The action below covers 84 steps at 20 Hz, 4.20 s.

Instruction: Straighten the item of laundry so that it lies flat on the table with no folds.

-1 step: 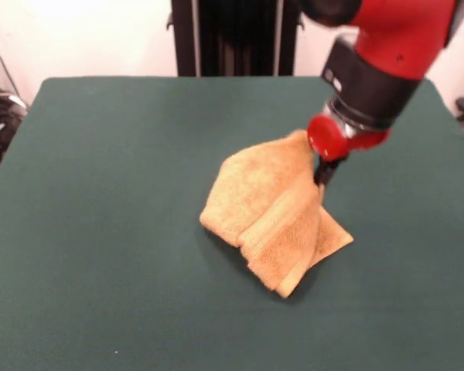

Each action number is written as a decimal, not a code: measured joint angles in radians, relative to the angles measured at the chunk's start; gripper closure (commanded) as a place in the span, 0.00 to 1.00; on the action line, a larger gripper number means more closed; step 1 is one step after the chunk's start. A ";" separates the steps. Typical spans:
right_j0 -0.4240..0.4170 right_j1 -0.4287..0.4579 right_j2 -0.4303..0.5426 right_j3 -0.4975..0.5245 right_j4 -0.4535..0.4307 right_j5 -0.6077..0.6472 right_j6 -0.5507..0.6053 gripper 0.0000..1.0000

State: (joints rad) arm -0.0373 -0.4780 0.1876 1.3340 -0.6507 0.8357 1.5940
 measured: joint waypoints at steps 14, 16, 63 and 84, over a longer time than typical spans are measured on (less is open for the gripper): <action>0.009 -0.111 -0.062 0.153 -0.203 -0.127 0.000 1.00; 0.002 -0.108 -0.064 0.153 -0.230 -0.172 0.000 1.00; -0.268 -0.147 -0.061 0.196 -0.347 -0.304 0.000 1.00; -0.258 -0.183 -0.042 0.202 -0.424 -0.304 0.000 1.00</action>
State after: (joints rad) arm -0.2950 -0.6612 0.1454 1.5363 -1.0752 0.5319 1.5940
